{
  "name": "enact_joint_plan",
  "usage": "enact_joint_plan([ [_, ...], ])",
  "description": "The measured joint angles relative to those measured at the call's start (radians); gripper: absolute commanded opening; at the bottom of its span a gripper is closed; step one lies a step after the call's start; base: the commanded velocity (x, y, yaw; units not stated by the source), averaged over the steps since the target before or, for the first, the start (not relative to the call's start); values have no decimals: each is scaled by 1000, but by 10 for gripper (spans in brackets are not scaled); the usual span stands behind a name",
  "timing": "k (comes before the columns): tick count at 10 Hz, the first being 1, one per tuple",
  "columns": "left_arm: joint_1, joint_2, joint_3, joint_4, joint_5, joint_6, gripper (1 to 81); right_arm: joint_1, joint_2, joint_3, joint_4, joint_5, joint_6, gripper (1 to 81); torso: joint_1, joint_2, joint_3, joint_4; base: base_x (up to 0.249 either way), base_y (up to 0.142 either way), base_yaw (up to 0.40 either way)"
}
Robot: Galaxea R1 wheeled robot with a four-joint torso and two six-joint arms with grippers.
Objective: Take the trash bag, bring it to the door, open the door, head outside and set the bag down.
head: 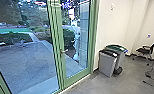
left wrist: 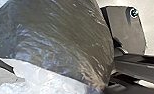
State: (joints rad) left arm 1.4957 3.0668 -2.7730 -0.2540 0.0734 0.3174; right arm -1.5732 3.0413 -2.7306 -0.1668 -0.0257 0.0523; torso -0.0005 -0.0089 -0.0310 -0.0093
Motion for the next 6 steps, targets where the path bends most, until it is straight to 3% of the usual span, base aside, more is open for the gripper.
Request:
enact_joint_plan([
  [1, 1, 0, 0, 0, 0, 0, 10, 0, 0, 0, 0, 0, 0, 811, 0, 0, 0, 0, 143, -67, 0],
  [6, 0, 3, 3, 0, 0, 0, 10, -3, -2, -1, 0, 0, 0, 811, 0, 0, 0, 0, 143, 0, 0],
])
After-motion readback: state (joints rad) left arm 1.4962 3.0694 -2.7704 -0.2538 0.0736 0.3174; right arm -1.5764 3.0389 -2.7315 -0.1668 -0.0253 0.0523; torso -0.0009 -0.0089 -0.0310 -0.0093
